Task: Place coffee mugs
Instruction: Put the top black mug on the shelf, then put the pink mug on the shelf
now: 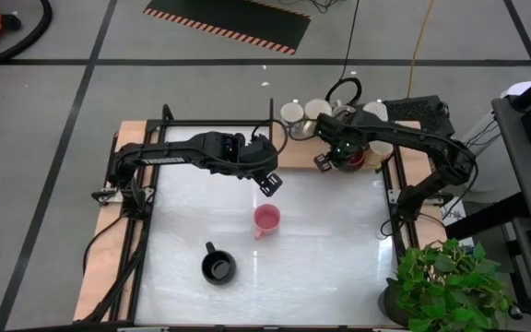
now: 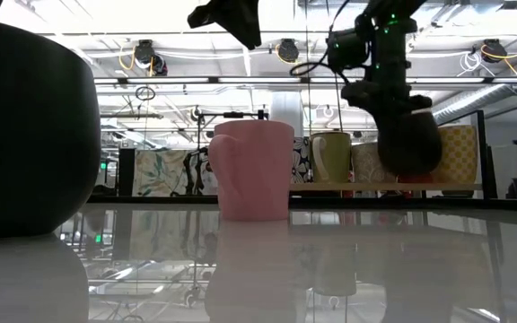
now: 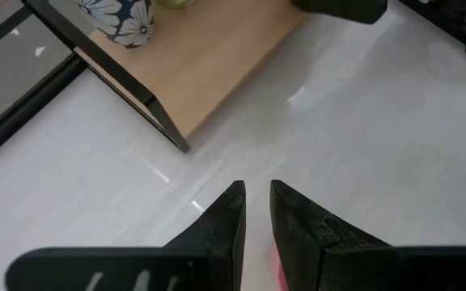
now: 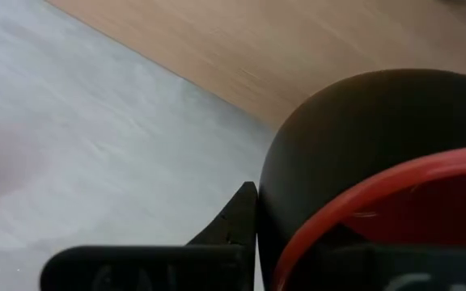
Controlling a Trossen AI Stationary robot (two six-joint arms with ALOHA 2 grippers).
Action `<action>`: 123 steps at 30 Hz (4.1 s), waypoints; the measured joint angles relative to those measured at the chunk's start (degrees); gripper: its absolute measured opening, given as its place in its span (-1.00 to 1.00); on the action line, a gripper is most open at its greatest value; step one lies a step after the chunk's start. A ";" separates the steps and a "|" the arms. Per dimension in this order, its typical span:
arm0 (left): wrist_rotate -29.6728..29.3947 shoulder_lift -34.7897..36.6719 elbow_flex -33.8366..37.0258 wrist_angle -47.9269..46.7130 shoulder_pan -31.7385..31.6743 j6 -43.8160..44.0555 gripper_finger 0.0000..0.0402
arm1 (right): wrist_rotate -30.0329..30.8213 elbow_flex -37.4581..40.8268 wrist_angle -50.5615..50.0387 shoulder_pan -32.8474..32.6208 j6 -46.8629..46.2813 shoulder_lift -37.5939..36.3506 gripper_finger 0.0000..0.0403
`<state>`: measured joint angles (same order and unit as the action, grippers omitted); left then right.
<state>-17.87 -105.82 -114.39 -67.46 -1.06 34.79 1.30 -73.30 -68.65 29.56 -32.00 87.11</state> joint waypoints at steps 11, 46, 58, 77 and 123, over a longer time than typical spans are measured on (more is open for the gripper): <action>1.38 0.00 0.00 -0.08 0.07 -0.07 -0.69 | -0.05 3.56 5.10 0.00 -0.42 -0.11 -0.94; 1.54 0.00 0.00 -0.56 0.07 -8.81 -0.69 | 1.59 3.59 10.19 5.14 -0.46 -1.12 -0.49; 2.66 0.00 0.00 -2.43 0.13 -6.10 -0.69 | 3.10 3.50 12.31 5.00 -3.98 -14.85 -0.06; 29.80 -0.02 15.79 4.76 2.14 4.39 -0.68 | 1.42 3.41 21.28 0.37 5.15 -22.73 0.00; 6.01 -10.29 16.92 11.44 15.72 -19.28 -0.02 | -10.28 3.43 34.53 -9.68 4.17 -22.92 0.00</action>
<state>-11.86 -116.11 -97.47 -56.02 14.66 15.51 -8.97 -69.87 -34.12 19.89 -27.83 64.18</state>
